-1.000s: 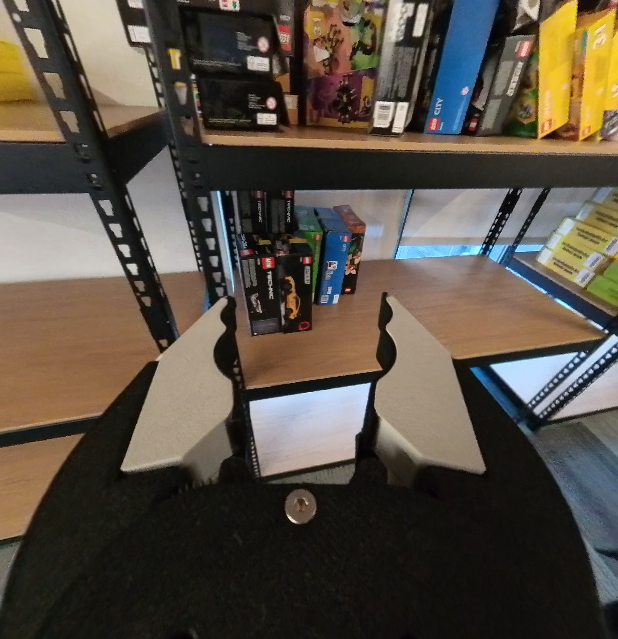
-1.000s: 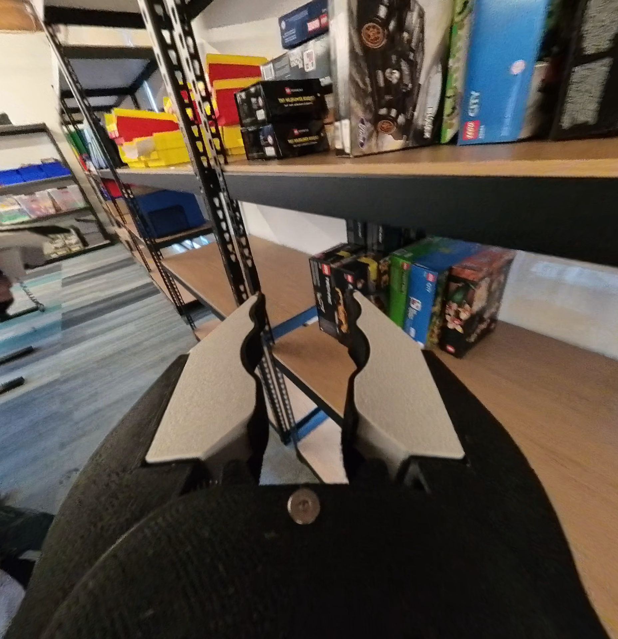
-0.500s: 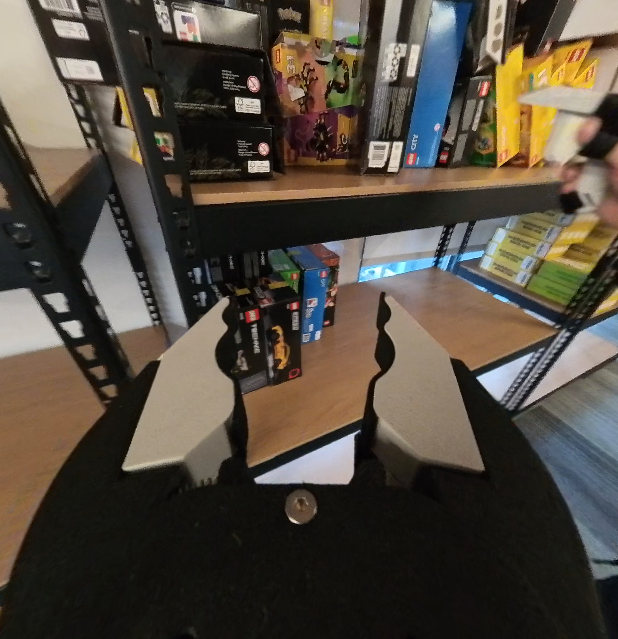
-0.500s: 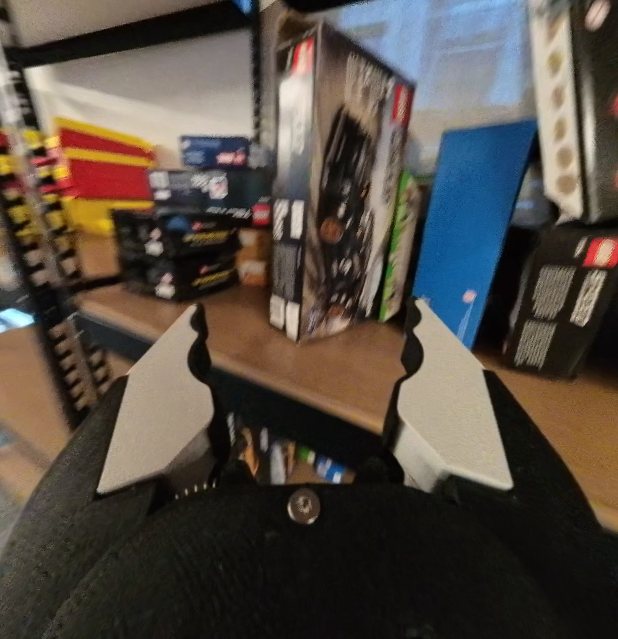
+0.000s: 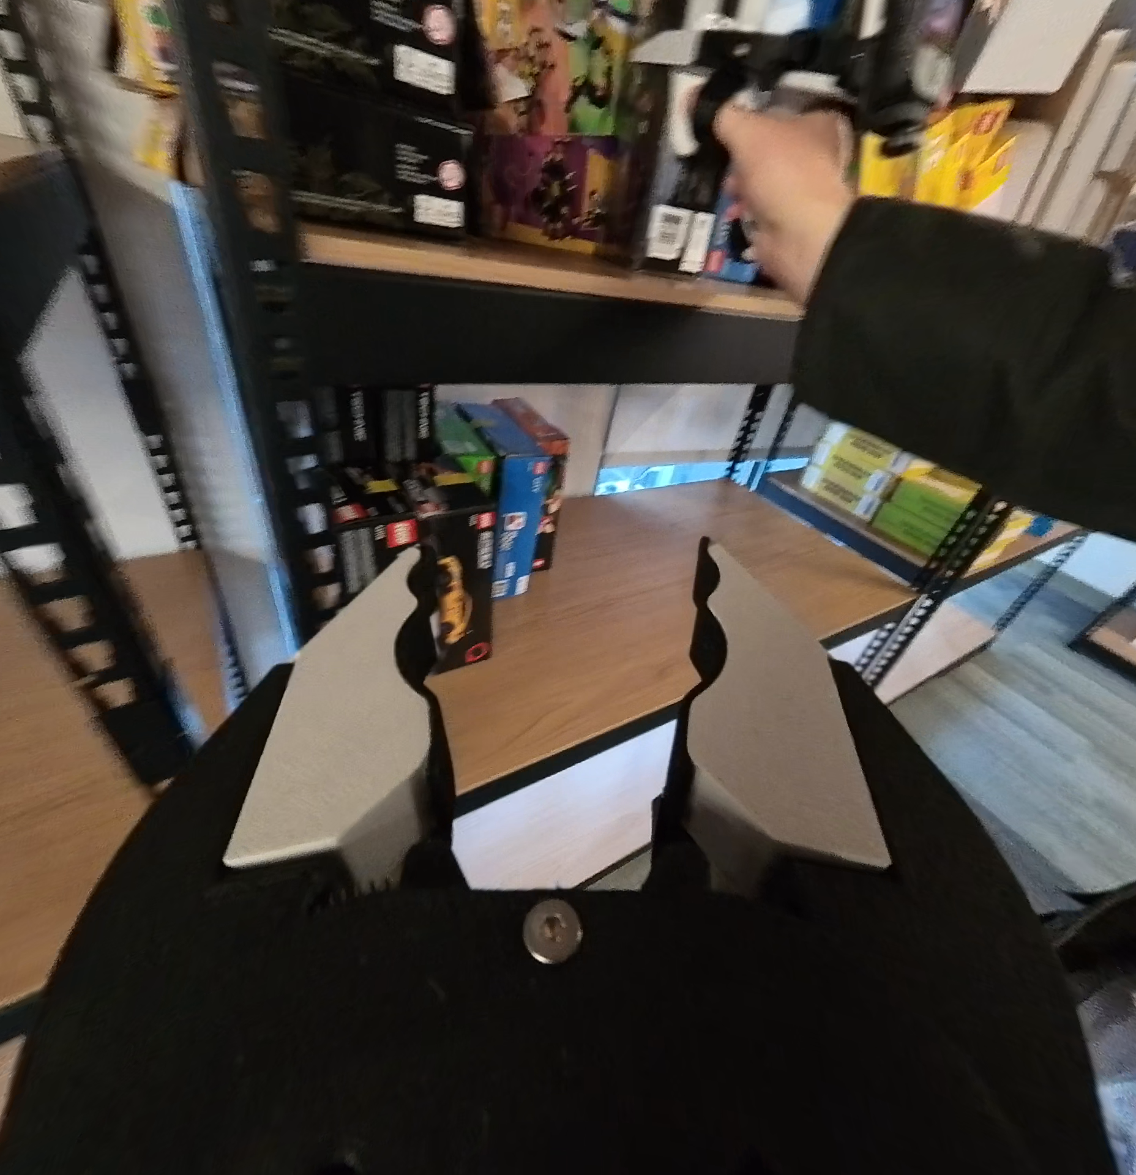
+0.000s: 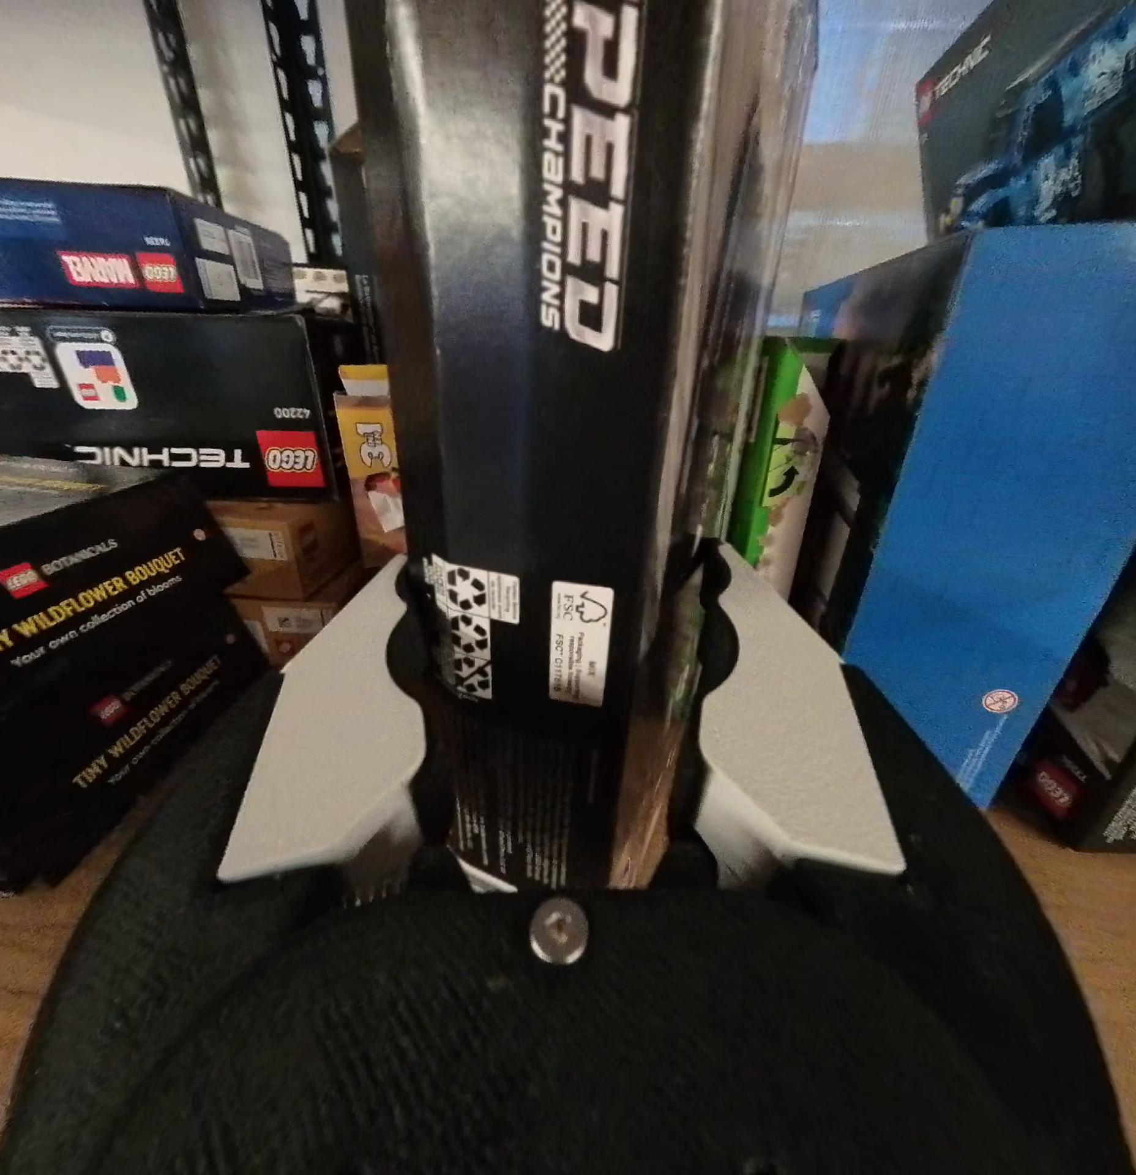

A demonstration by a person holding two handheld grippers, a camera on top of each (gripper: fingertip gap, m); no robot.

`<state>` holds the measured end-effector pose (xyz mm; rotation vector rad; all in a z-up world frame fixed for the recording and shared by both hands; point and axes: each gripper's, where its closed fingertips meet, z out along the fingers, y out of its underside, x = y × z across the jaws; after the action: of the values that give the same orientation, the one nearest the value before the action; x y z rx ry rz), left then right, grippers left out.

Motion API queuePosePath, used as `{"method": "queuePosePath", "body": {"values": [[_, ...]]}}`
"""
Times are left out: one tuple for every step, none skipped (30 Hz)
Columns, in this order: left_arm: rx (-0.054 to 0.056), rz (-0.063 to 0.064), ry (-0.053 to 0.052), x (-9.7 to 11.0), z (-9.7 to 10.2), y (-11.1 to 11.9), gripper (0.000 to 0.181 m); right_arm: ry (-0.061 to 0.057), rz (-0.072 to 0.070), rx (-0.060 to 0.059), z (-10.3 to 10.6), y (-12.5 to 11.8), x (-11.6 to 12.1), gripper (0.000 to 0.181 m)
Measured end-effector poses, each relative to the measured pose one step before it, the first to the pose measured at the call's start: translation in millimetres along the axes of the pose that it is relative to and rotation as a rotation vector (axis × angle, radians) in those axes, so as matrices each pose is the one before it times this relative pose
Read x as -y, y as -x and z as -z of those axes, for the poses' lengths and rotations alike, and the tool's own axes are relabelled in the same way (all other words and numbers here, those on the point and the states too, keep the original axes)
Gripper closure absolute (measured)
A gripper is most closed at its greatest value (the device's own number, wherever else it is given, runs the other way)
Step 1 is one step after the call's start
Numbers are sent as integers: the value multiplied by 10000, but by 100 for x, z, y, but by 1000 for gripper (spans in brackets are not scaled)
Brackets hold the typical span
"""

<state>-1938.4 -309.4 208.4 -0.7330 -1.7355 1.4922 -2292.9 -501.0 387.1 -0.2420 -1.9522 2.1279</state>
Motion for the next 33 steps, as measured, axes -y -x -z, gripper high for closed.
{"method": "queuePosePath", "body": {"values": [[149,-5,33,-105,495,624,101,113,-34,209,141,-159,-50,96],[81,61,-4,-47,408,512,102,131,-91,332,359,-49,-53,97],[47,86,-23,-25,333,445,102,39,-111,568,658,122,65,99],[53,58,-40,0,285,438,102,-46,-153,834,902,300,91,101],[57,26,-51,2,231,412,102,-99,-33,1114,1040,451,107,101],[54,19,-34,-16,161,403,103,-47,132,1129,1266,246,17,104],[40,46,-26,-40,86,371,103,-187,3,557,1585,-642,225,108],[11,72,-25,-48,11,294,103,-245,-229,-330,1708,-1912,453,104],[-24,77,-13,-62,-83,212,103,-534,-356,-364,1447,-1884,1095,89],[-35,74,1,-71,-169,159,103,-775,-440,169,931,-809,1627,77],[-48,66,23,-76,-250,89,103,-229,-365,424,205,-86,832,71],[-82,56,33,-40,-311,-30,103,423,-212,525,-424,285,-318,63],[-116,42,5,44,-344,-152,103,688,64,670,-798,627,-986,55],[-133,15,-19,137,-384,-266,104,953,392,476,-882,282,-1561,49],[-143,-2,-14,207,-436,-337,103,762,382,531,-758,329,-1295,42],[-216,-23,-51,355,-488,-538,104,-207,-198,835,-428,692,175,44],[-262,-8,-146,611,-607,-694,104,-99,-390,640,-296,420,60,45],[-384,3,-179,799,-806,-944,104,115,-188,339,-215,174,-207,45],[-405,-86,-111,840,-1075,-1022,105,125,155,175,-163,185,-255,46],[-291,-246,0,817,-1367,-903,104,174,235,101,-151,186,-415,50],[-172,-380,79,897,-1625,-806,103,264,88,-27,-162,24,-567,50],[-212,-466,-50,1290,-1855,-938,101,158,49,13,-123,112,-435,50],[-208,-447,-286,1814,-2086,-960,98,-42,9,33,-90,126,-170,51],[-167,-410,-437,2147,-2377,-825,92,-71,-55,-39,-22,-53,-142,51],[23,-296,-367,2043,-2702,-372,83,-59,-29,-48,50,-102,-130,51],[96,-186,-151,1686,-2982,-186,73,-82,-44,-33,93,-117,-89,51],[180,-252,13,1328,-3124,-144,63,-85,-70,-72,127,-240,-82,51],[470,-291,-4,1186,-3061,175,55,-85,-69,-35,131,-214,-58,52],[301,-93,0,1027,-2856,-289,47,-110,-110,24,85,-150,-38,55],[239,3,176,686,-2479,-434,44,-46,-135,132,61,15,-141,55],[508,-67,82,650,-2036,81,45,36,-104,260,106,219,-235,57],[369,-128,-71,557,-1657,-3,46,188,-9,211,187,172,-462,57],[179,-85,57,42,-1345,-119,51,246,24,206,336,205,-469,57]]}}
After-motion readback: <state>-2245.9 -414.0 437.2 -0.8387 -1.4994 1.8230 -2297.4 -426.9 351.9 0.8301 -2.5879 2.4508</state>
